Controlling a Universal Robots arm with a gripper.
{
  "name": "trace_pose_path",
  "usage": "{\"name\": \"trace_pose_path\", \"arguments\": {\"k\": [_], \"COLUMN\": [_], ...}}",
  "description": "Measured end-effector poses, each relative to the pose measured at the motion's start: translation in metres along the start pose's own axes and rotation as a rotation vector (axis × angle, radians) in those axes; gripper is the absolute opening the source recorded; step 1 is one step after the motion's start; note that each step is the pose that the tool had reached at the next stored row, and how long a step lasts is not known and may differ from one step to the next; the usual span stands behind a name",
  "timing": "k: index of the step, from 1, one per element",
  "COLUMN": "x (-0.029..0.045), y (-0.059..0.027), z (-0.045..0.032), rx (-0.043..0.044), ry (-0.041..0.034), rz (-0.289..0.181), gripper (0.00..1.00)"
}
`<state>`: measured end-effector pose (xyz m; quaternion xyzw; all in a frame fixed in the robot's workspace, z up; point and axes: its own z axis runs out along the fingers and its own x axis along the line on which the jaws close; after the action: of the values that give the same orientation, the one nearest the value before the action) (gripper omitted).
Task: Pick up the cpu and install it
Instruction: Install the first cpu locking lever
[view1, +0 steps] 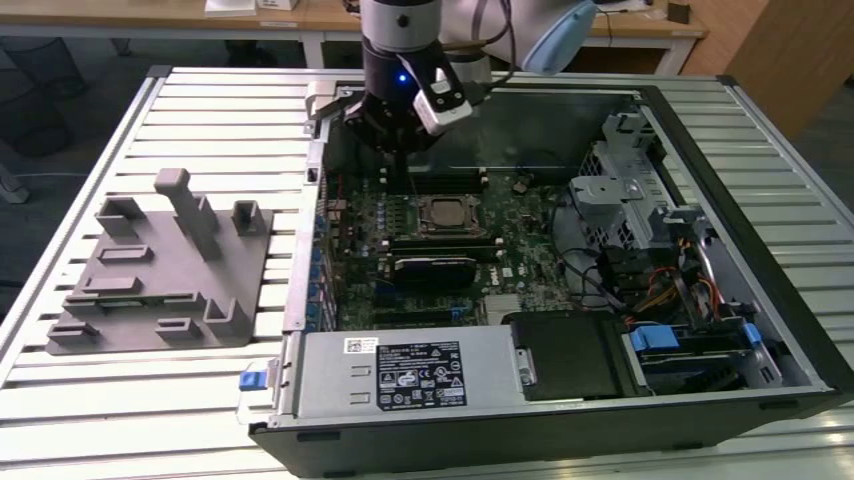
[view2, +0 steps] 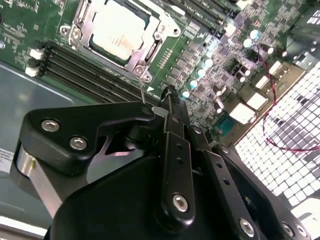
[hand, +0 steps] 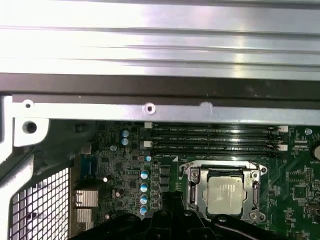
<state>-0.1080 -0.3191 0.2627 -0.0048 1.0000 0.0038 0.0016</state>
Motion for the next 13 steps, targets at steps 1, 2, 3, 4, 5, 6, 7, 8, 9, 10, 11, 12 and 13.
{"name": "trace_pose_path", "arguments": {"k": [1,2,3,4,5,6,7,8,9,10,11,12,13], "x": [0.0007,0.0013,0.0020,0.0027,0.0032,0.0036,0.0036,0.0036,0.0036,0.0035,0.0035,0.0031,0.0023], "y": [0.0015,0.0028,0.0040,0.0051,0.0059,0.0065,0.0072,0.0082,0.0097,0.0113,0.0132,0.0152,0.0163], "z": [0.0003,0.0008,0.0012,0.0018,0.0025,0.0033,0.0042,0.0049,0.0054,0.0057,0.0060,0.0062,0.0063], "rx": [0.0001,0.0000,0.0001,0.0001,-0.0001,-0.0007,-0.0013,-0.0014,-0.0015,-0.0015,-0.0015,-0.0016,-0.0016], "ry": [0.0001,0.0000,0.0001,0.0001,0.0001,0.0000,0.0000,0.0000,0.0000,0.0001,0.0000,0.0000,0.0000], "rz": [0.000,0.000,0.000,0.000,0.000,0.000,0.000,0.000,0.000,0.000,0.000,0.000,0.000], "gripper": [0.11,0.11,0.11,0.11,0.11,0.11,0.11,0.11,0.11,0.11,0.11,0.11,0.11]}}
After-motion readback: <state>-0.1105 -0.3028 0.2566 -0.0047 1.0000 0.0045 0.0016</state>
